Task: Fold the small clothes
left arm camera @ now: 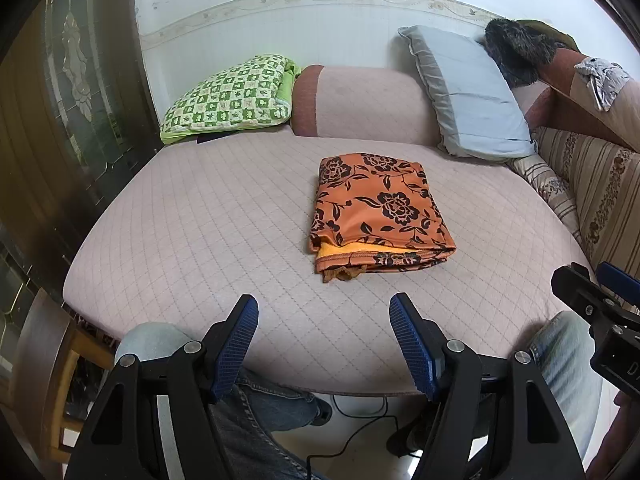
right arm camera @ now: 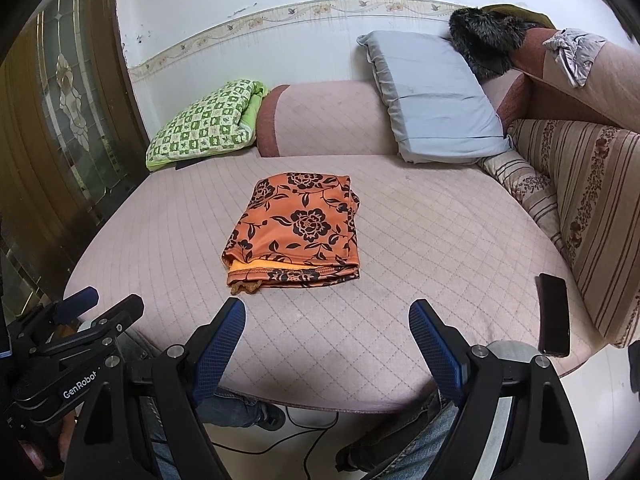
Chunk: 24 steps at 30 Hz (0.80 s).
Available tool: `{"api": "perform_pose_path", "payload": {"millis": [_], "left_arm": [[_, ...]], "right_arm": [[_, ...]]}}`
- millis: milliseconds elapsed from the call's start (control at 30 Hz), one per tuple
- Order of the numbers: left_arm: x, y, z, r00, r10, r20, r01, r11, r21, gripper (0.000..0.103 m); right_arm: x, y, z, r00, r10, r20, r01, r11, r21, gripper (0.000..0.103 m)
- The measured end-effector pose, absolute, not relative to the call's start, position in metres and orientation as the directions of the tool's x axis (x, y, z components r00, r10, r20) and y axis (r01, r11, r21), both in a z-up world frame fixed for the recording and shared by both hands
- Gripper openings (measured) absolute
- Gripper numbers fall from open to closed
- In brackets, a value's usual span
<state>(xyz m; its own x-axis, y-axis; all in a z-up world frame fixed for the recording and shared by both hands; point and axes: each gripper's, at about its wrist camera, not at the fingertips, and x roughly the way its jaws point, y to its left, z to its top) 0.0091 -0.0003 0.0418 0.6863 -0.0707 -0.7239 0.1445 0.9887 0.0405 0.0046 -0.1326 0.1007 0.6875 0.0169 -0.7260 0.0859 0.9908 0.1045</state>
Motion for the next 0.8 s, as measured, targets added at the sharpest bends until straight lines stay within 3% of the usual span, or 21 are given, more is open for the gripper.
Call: {"api": "perform_pose_path", "payload": {"millis": [800], "left_arm": [[0.0128,-0.0057,0.0398,0.679,-0.085,-0.729,0.168,0.985,0.041,0.068]], "right_arm": [[0.0071,-0.135,0.1016,0.691,0.009,-0.722,0.083,0.992,0.092,0.086]]}}
